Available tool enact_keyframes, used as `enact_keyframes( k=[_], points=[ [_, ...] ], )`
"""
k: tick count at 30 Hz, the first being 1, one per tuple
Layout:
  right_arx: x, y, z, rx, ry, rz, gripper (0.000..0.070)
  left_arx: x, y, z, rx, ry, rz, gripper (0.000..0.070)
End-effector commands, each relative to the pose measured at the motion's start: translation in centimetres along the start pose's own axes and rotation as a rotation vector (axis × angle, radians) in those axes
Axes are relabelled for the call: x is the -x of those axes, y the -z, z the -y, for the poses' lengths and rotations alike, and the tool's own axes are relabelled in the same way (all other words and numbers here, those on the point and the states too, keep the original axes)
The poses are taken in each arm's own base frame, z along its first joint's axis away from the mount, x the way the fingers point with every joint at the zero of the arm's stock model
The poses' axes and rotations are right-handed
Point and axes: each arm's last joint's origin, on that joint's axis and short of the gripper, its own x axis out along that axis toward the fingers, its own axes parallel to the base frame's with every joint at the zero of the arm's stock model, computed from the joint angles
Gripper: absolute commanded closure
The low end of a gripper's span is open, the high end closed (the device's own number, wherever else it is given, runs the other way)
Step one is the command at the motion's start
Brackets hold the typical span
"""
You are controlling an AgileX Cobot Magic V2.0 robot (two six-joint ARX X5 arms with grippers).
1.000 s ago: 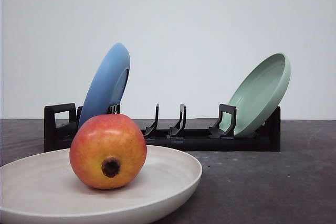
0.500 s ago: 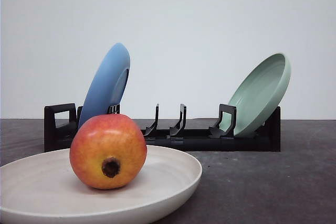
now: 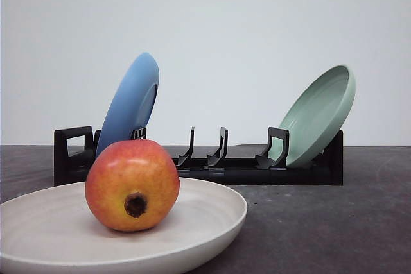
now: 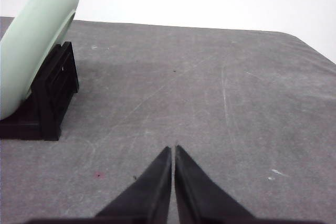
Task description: Place pomegranate in white plate
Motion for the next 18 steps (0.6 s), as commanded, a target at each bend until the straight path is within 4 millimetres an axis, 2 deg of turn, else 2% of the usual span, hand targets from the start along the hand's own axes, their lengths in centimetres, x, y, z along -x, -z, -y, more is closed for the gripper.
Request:
enact_keyframes(
  k=[1, 18],
  points=[
    [-0.04, 0.08, 0.02, -0.008, 0.003, 0.003, 0.0698, -0.09, 0.35, 0.03, -0.01, 0.005, -0.012, 0.07],
    [-0.04, 0.08, 0.02, -0.007, 0.003, 0.003, 0.0698, -0.09, 0.35, 0.03, -0.01, 0.005, -0.012, 0.07]
  ],
)
